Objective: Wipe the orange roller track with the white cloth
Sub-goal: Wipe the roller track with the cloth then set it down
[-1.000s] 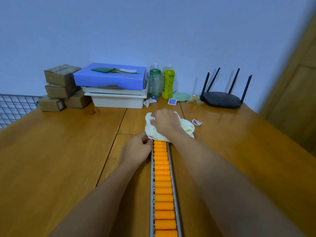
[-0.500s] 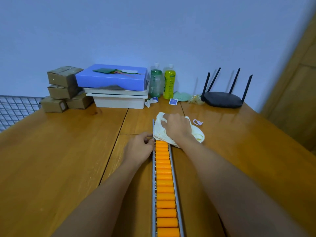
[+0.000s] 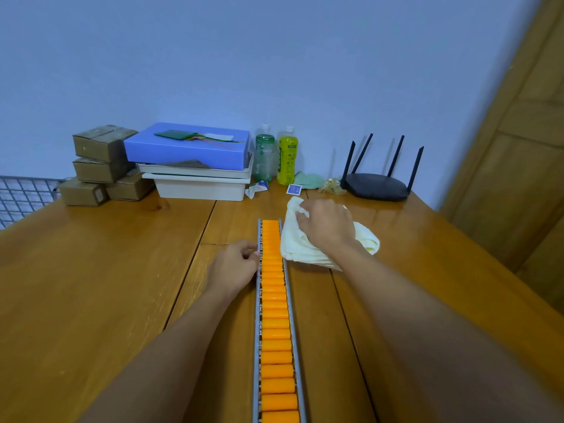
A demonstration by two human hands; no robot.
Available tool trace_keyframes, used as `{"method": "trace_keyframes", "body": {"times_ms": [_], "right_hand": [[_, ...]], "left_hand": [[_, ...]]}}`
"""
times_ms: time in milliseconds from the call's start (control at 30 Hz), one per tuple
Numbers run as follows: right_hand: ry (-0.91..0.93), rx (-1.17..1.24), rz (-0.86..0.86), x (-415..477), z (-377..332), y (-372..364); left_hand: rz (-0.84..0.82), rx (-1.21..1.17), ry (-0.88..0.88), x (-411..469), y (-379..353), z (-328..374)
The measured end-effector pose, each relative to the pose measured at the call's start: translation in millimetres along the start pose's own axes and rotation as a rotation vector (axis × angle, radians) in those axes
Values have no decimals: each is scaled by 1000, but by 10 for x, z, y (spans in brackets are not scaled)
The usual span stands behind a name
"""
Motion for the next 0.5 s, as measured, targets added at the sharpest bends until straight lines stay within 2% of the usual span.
{"method": "trace_keyframes", "body": {"times_ms": [200, 367, 500], "right_hand": [[30, 109, -18, -153, -480, 253], [88, 83, -120, -496, -872, 24], [44, 67, -184, -686, -819, -201]], "left_hand": [[-31, -25, 23, -43, 34, 32], [-24, -144, 67, -74, 77, -12], [-49, -246, 104, -79, 52, -60]]}}
Point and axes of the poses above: each hand's wrist, its own x-axis towards the middle knuckle, its own y-axis out of the back of the hand, z = x × y, the point moved 9 cm from there along x, towards the middle knuckle, and after that the axes turned 11 degrees about x, right-handed, at the moved point
